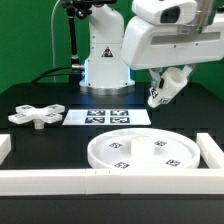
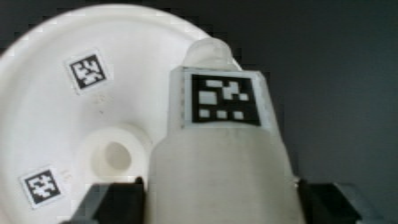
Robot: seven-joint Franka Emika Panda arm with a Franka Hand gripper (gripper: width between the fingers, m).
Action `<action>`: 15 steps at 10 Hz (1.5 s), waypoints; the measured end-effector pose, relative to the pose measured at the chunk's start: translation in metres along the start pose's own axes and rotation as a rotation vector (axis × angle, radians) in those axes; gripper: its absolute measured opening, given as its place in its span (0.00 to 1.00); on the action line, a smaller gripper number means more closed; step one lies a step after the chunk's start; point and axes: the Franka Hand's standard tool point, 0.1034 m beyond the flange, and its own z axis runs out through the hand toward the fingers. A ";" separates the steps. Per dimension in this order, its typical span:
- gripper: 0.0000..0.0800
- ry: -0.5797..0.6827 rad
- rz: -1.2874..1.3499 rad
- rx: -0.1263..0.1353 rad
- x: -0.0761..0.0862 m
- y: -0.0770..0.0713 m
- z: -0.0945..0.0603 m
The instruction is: Assemble round table
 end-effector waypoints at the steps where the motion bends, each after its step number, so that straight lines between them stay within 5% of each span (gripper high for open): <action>1: 0.51 0.066 0.055 0.037 0.001 0.004 -0.004; 2: 0.51 0.113 0.101 0.064 0.001 0.006 -0.008; 7: 0.51 0.456 0.071 -0.039 0.009 0.025 -0.007; 8: 0.51 0.475 0.073 -0.039 0.003 0.037 -0.002; 10: 0.51 0.551 0.064 -0.078 0.007 0.057 -0.012; 15: 0.51 0.541 0.056 -0.076 0.011 0.059 -0.003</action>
Offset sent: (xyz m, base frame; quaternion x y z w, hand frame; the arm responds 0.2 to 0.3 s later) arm 0.0000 0.0000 0.0000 0.0000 0.1938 0.0000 0.9810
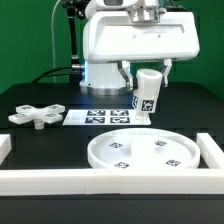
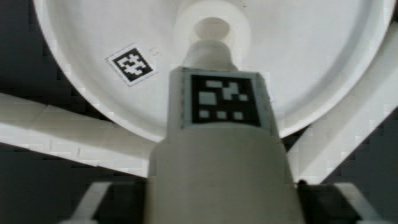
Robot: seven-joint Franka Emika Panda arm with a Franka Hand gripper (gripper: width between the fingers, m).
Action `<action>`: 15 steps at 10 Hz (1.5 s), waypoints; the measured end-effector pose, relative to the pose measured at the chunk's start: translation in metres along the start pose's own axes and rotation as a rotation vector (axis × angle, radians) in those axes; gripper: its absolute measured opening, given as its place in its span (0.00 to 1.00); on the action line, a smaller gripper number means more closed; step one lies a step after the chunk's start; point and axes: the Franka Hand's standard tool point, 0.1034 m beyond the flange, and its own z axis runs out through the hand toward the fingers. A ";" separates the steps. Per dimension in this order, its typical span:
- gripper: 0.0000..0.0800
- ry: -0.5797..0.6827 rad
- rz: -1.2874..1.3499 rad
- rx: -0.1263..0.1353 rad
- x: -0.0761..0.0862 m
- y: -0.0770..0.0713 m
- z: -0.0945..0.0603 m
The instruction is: Assemble round table
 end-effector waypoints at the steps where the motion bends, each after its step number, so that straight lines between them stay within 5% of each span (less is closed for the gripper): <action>1: 0.51 0.009 0.001 -0.004 0.004 0.002 0.003; 4: 0.51 0.070 -0.003 -0.044 0.007 0.010 0.004; 5: 0.51 0.151 -0.020 -0.100 0.006 0.022 0.003; 6: 0.51 0.173 -0.013 -0.116 -0.002 0.024 0.007; 11: 0.51 0.165 -0.012 -0.089 -0.002 0.002 0.013; 15: 0.51 0.161 0.005 -0.083 -0.004 -0.001 0.014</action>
Offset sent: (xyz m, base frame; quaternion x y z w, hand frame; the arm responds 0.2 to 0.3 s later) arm 0.0000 0.0000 0.0000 0.0000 0.0650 0.0000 0.9979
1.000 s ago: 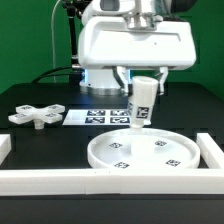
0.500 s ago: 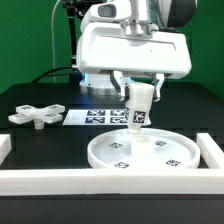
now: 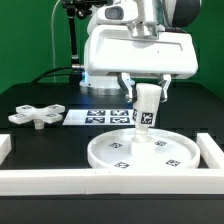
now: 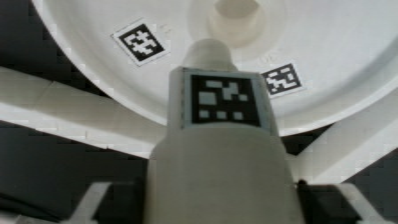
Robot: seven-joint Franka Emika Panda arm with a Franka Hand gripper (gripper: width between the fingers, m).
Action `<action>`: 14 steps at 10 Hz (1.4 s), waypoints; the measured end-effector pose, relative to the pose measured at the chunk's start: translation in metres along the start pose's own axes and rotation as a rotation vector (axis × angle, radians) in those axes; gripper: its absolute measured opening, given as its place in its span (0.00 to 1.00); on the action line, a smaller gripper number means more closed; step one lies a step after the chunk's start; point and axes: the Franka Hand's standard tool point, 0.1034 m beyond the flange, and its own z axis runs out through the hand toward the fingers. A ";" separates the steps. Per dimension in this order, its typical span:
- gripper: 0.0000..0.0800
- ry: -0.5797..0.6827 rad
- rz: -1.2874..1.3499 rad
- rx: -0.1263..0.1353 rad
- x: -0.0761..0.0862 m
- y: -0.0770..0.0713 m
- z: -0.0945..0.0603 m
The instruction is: Assemble round table
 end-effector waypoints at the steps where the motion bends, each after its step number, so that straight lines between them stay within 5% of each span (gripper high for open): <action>1: 0.51 -0.011 0.020 0.007 -0.006 -0.004 0.001; 4: 0.51 -0.086 0.052 0.049 -0.011 -0.010 0.000; 14: 0.51 -0.080 0.052 0.046 -0.008 -0.008 0.005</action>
Offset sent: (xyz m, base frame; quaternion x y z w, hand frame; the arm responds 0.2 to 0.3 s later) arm -0.0047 0.0109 0.0017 0.0804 -0.0777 0.0538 0.9923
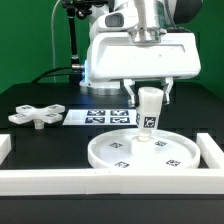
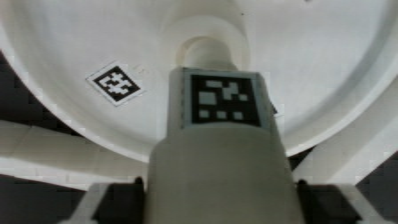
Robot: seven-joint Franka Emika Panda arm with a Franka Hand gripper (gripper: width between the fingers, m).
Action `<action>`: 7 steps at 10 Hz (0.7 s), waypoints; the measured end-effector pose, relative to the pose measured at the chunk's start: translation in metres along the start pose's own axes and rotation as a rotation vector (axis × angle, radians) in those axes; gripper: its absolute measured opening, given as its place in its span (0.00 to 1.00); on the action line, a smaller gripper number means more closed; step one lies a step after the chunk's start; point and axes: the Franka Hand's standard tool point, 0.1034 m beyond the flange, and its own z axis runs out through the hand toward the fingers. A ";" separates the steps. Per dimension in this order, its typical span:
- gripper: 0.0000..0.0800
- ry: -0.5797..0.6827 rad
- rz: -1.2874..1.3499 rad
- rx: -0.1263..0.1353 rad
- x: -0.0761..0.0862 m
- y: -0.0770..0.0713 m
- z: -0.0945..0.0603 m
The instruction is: Assemble round table
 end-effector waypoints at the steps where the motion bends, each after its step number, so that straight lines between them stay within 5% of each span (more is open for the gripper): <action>1: 0.51 -0.002 0.001 -0.001 -0.002 0.001 0.002; 7: 0.51 0.009 0.006 -0.014 -0.012 0.003 0.010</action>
Offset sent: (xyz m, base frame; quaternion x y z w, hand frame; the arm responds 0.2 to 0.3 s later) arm 0.0008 -0.0018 -0.0030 -0.0045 0.0157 -0.0080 0.9998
